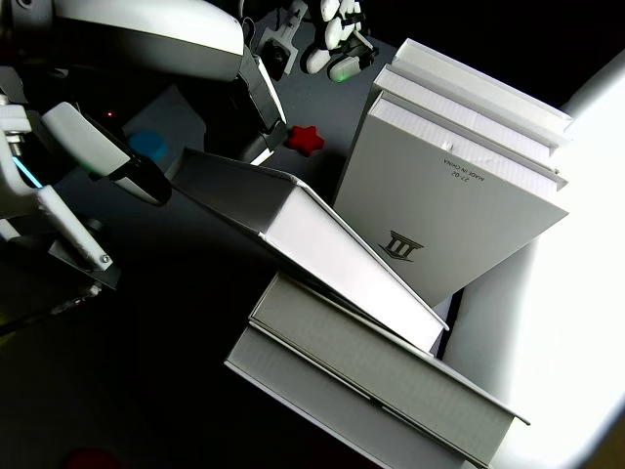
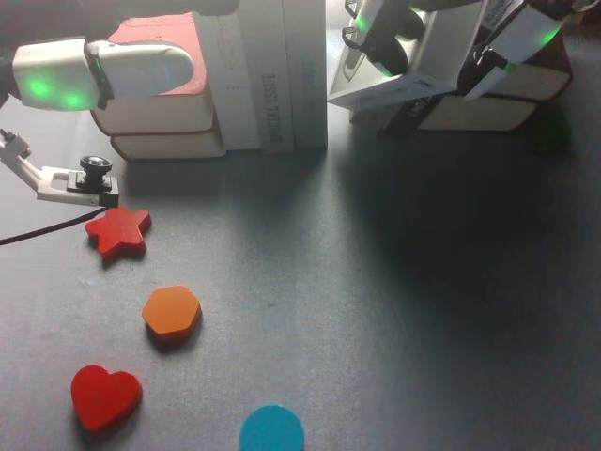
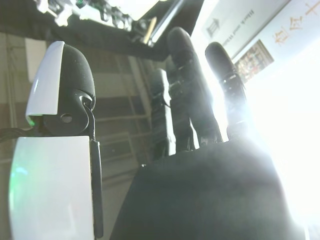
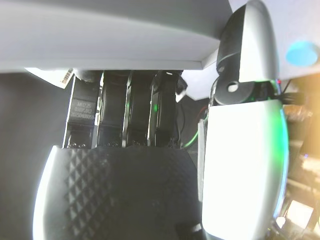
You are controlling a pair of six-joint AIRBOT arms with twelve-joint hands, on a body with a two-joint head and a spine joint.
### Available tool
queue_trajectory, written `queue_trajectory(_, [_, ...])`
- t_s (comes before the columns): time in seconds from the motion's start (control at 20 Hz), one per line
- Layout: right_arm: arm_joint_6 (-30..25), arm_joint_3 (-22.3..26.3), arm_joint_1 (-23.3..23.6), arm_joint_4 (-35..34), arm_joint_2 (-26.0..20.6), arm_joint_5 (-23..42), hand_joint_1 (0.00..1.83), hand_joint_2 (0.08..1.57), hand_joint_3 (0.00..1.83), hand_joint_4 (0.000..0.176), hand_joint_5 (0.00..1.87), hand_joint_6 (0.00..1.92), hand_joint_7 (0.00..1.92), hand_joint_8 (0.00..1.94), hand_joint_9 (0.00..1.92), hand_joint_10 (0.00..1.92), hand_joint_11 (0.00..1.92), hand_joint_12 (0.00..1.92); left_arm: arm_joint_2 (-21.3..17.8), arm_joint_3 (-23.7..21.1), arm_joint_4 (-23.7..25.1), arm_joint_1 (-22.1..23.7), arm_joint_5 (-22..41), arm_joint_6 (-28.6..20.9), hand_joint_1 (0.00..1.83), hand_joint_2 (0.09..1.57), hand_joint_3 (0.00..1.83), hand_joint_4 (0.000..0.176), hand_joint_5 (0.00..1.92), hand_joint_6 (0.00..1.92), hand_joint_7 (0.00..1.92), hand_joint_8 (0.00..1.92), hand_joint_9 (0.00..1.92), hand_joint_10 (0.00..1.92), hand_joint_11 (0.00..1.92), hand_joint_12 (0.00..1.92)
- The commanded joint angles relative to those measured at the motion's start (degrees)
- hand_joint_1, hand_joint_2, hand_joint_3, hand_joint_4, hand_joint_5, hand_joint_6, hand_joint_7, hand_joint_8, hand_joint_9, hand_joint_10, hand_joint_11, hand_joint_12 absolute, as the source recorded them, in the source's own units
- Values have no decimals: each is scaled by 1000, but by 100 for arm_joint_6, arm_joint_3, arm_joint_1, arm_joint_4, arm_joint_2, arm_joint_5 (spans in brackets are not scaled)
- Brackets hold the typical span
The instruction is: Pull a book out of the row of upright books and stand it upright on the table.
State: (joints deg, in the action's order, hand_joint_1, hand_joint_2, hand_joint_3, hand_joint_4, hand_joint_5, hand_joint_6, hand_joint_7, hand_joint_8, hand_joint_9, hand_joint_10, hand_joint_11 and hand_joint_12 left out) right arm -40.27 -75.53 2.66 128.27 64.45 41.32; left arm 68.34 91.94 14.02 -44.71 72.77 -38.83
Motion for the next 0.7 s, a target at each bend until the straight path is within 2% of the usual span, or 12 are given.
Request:
queue_trajectory(0.0, [-110,50,-16,-494,-75,-134,1260,1148,0,0,930,828,951,1327,896,1465,729,1832,-30,-21,-339,4,630,-52,1129,1047,2,19,491,22,522,21,717,81,0,1292])
queue_trajectory(0.1, [-39,215,-144,-820,-220,9,1257,1145,0,0,917,850,976,1292,976,1497,775,1903,-86,-70,-405,-64,657,-52,1118,1050,3,16,508,28,563,33,730,93,0,1329])
queue_trajectory(0.15, [-4,294,-195,-928,-286,98,1256,1146,0,0,881,913,990,1253,1195,1433,1108,1734,-106,-85,-432,-100,670,-52,1151,1032,0,28,521,30,561,24,736,107,0,1387])
queue_trajectory(0.2, [-2,377,-232,-1065,-376,210,1257,1143,0,0,881,917,997,1237,1210,1391,1122,1705,-125,-101,-452,-121,679,-52,1154,1032,0,29,521,30,563,24,735,108,0,1390])
queue_trajectory(0.25, [-2,432,-248,-1184,-432,302,1333,1227,2,0,716,1364,675,1258,821,1467,629,1585,-133,-110,-464,-132,685,-52,1141,1031,0,38,523,29,565,19,726,117,0,1411])
queue_trajectory(0.3, [49,563,-260,-1358,-558,425,1370,1126,0,0,875,1158,996,806,946,1197,708,1393,-143,-119,-480,-143,689,-52,1141,1031,0,39,533,33,547,10,724,119,0,1411])
queue_trajectory(0.35, [173,708,-260,-1478,-672,450,1382,1107,0,0,749,1186,1114,707,1023,1104,800,1261,-151,-123,-492,-156,693,-52,1150,1022,0,44,540,36,523,3,693,113,0,1367])
queue_trajectory(0.4, [266,801,-257,-1564,-748,463,1386,1102,0,0,735,1176,1145,677,1046,1076,832,1211,-152,-124,-503,-172,699,-52,1146,1025,0,42,544,38,526,4,690,120,0,1324])
queue_trajectory(0.5, [330,915,-254,-1793,-863,603,1380,1097,3,0,883,1097,977,789,1074,1036,844,1203,-152,-128,-524,-202,711,-52,1127,1017,0,40,533,49,578,9,613,286,0,1282])
queue_trajectory(0.55, [344,961,-250,-1851,-898,662,1377,1115,0,0,711,1364,1045,675,1102,964,847,1202,-152,-128,-529,-203,710,-52,1126,1008,0,43,549,55,605,13,584,390,0,1264])
queue_trajectory(0.6, [347,1015,-229,-1860,-931,709,1379,1101,2,0,852,1152,984,771,1080,1022,845,1203,-151,-130,-529,-204,711,-52,1130,995,0,43,544,47,629,20,552,472,0,1276])
queue_trajectory(0.65, [346,1040,-222,-1860,-948,736,1380,1098,3,0,881,1108,971,792,1075,1033,844,1204,-151,-132,-529,-206,713,-52,1139,991,0,46,549,48,634,19,541,498,0,1262])
